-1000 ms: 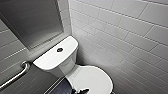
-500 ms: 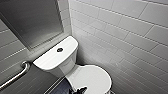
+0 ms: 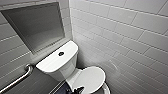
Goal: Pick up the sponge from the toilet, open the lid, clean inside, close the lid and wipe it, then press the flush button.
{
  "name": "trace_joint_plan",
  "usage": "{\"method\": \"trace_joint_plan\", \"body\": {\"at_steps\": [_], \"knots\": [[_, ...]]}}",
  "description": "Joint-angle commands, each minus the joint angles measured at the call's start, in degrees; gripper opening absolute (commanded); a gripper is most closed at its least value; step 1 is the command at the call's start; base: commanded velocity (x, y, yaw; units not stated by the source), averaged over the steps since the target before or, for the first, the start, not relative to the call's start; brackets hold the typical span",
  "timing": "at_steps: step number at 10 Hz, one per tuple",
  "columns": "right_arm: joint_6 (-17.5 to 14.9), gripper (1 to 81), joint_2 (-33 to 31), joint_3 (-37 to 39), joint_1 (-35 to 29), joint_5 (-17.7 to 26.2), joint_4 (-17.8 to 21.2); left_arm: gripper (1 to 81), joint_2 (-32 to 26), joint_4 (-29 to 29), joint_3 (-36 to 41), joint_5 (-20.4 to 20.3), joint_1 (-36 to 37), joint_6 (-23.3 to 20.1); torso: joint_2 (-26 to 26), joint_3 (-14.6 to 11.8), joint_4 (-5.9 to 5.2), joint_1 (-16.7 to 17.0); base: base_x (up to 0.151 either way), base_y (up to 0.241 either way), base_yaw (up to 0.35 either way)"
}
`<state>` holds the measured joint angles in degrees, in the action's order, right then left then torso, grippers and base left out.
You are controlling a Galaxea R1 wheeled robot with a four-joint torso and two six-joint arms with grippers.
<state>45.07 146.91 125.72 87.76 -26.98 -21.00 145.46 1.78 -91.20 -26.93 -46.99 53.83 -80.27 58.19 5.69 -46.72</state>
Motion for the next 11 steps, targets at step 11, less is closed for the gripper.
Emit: {"method": "trace_joint_plan", "body": {"at_steps": [11], "knots": [[0.0, 1.0, -1.9, -0.7, 1.1, 2.6, -1.3, 81.1, -10.1, -3.5, 5.3, -17.5, 6.5, 16.3, 0.0, -0.3, 0.0, 0.0, 0.0, 0.0, 0.0]]}}
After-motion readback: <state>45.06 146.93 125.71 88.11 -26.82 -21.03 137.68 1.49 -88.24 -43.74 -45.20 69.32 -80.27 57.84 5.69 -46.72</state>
